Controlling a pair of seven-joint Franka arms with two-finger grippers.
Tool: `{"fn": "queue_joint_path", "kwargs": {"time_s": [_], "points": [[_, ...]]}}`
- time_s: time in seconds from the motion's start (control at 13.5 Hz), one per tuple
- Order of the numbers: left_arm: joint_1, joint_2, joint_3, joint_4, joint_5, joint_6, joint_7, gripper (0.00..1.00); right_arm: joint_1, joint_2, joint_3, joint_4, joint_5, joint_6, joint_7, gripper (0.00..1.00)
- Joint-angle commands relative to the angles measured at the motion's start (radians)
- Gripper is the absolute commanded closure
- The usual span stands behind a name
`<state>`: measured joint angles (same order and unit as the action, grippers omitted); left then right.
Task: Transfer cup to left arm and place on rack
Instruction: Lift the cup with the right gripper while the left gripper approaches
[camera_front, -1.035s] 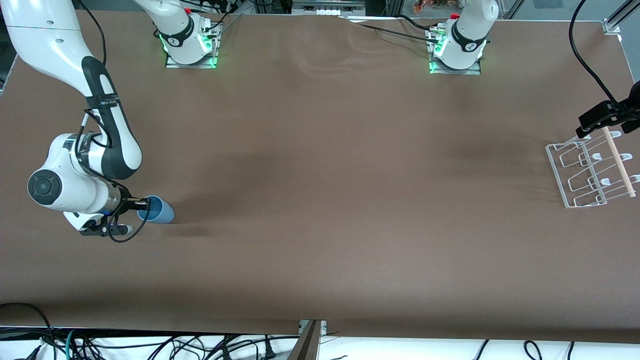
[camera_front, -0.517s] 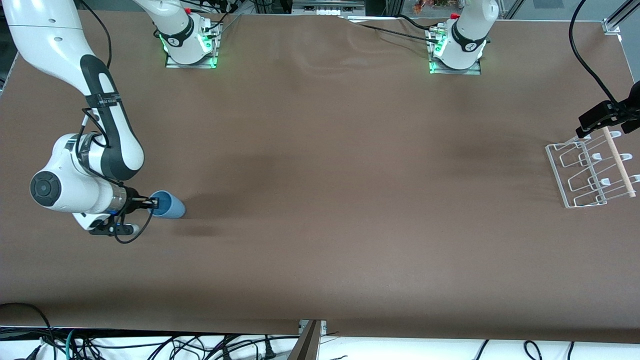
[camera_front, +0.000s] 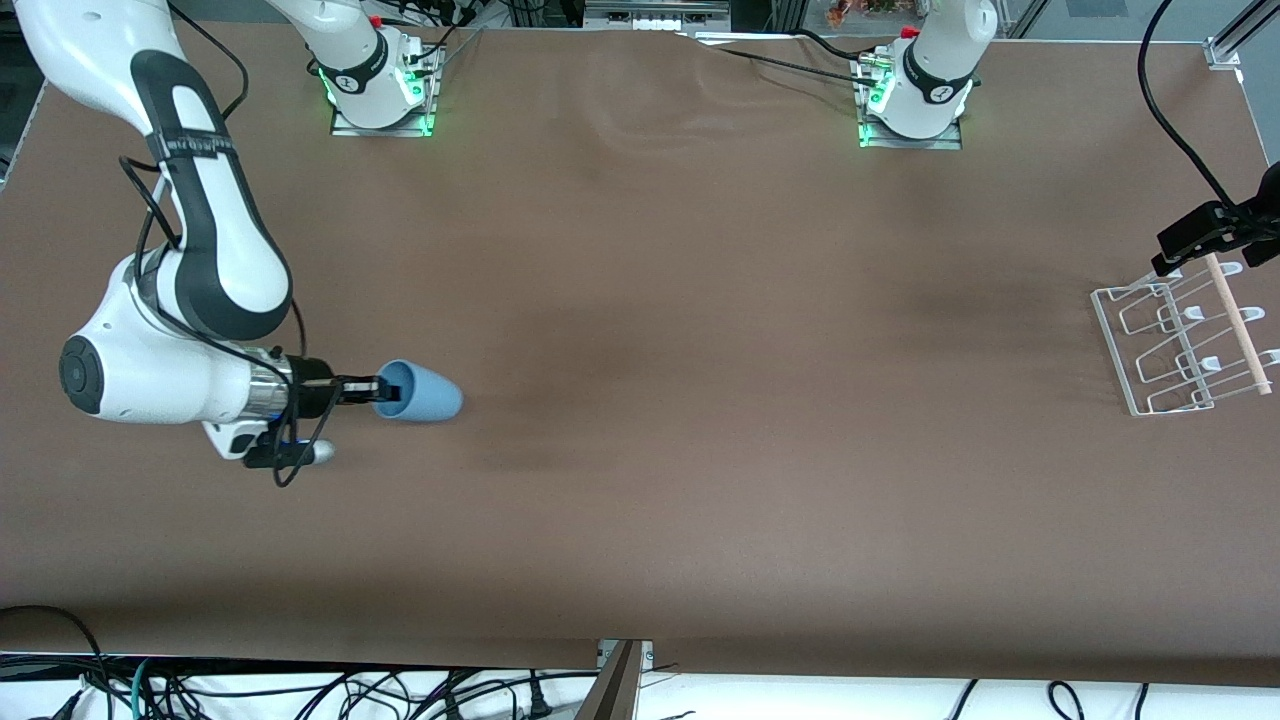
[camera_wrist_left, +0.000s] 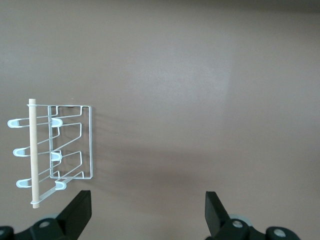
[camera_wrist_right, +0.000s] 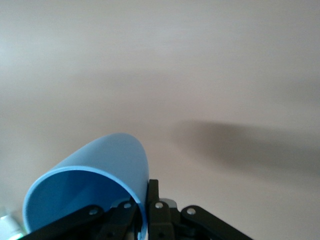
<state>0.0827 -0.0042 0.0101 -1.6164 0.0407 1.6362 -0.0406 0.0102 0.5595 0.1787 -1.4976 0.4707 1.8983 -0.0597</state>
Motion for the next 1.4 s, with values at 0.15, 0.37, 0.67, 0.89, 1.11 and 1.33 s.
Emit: {"fn": "queue_joint_path", "kwargs": {"time_s": [0.15, 0.37, 0.67, 0.89, 1.11, 1.33], "points": [[0.006, 0.029, -0.006, 0.032, 0.027, -0.006, -0.005, 0.00, 0.063, 0.054, 0.054, 0.091, 0.225, 0.007, 0.079, 1.00], [0.006, 0.039, -0.006, 0.084, 0.025, -0.009, -0.001, 0.00, 0.154, 0.060, 0.054, 0.091, 0.339, 0.126, 0.113, 1.00], [-0.031, 0.124, -0.061, 0.072, 0.018, -0.044, 0.040, 0.00, 0.252, 0.092, 0.054, 0.096, 0.508, 0.309, 0.115, 1.00], [-0.021, 0.165, -0.061, 0.081, -0.093, -0.064, 0.162, 0.00, 0.292, 0.125, 0.056, 0.146, 0.546, 0.349, 0.112, 1.00], [-0.046, 0.170, -0.077, 0.081, -0.101, -0.062, 0.241, 0.00, 0.317, 0.128, 0.056, 0.174, 0.592, 0.354, 0.130, 1.00], [-0.081, 0.191, -0.107, 0.056, -0.197, 0.074, 0.420, 0.00, 0.352, 0.131, 0.056, 0.192, 0.592, 0.357, 0.167, 1.00]]}}
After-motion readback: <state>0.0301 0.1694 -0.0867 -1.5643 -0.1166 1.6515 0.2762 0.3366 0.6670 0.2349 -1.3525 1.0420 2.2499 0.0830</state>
